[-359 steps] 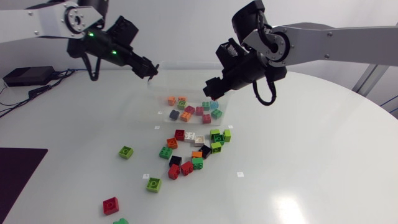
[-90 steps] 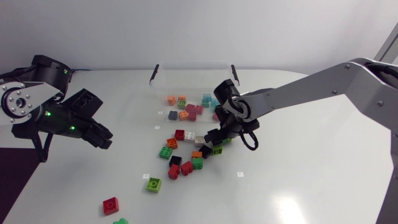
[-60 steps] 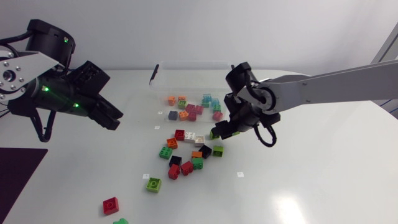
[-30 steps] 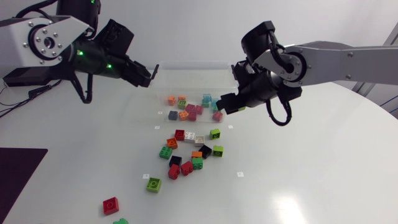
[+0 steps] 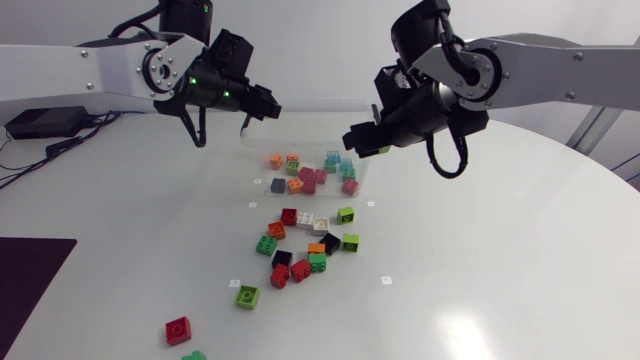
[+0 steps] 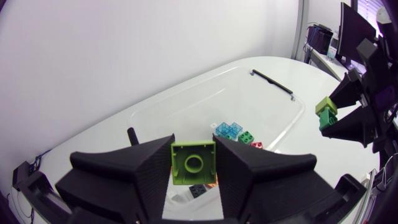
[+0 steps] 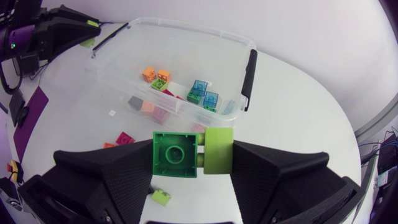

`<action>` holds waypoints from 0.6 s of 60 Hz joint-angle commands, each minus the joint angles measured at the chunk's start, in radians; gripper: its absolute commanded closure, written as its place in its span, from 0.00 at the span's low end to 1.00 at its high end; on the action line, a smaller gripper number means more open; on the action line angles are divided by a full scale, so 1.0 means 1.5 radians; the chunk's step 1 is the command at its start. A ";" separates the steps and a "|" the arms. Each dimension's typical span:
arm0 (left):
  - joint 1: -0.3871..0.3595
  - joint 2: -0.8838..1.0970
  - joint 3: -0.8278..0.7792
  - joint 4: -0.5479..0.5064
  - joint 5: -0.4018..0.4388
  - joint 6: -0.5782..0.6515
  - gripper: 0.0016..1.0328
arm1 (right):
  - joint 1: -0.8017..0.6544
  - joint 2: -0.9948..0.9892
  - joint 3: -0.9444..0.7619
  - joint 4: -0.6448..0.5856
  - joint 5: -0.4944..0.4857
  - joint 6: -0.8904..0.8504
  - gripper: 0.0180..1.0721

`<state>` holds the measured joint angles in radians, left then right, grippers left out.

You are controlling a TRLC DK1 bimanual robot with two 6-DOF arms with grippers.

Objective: Place the duplo bricks in the container

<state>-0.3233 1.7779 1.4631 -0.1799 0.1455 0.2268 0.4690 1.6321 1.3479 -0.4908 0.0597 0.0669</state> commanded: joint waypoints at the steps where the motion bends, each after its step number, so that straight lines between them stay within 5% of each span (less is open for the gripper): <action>1: -0.004 0.049 0.044 0.014 0.004 -0.027 0.58 | -0.006 0.027 0.027 -0.004 -0.004 -0.005 0.38; 8: -0.004 0.060 0.048 0.014 0.004 -0.028 0.16 | -0.006 0.042 0.053 -0.004 -0.005 -0.005 0.38; 13: 0.001 0.033 0.036 0.013 0.004 -0.025 0.06 | -0.007 0.055 0.079 -0.008 -0.005 -0.005 0.38; 36: 0.065 -0.218 -0.116 -0.107 0.016 0.053 0.05 | -0.018 0.139 0.163 0.013 -0.014 0.003 0.38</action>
<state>-0.2401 1.5234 1.3552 -0.2920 0.1570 0.2520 0.4492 1.7992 1.5581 -0.4900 0.0460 0.0673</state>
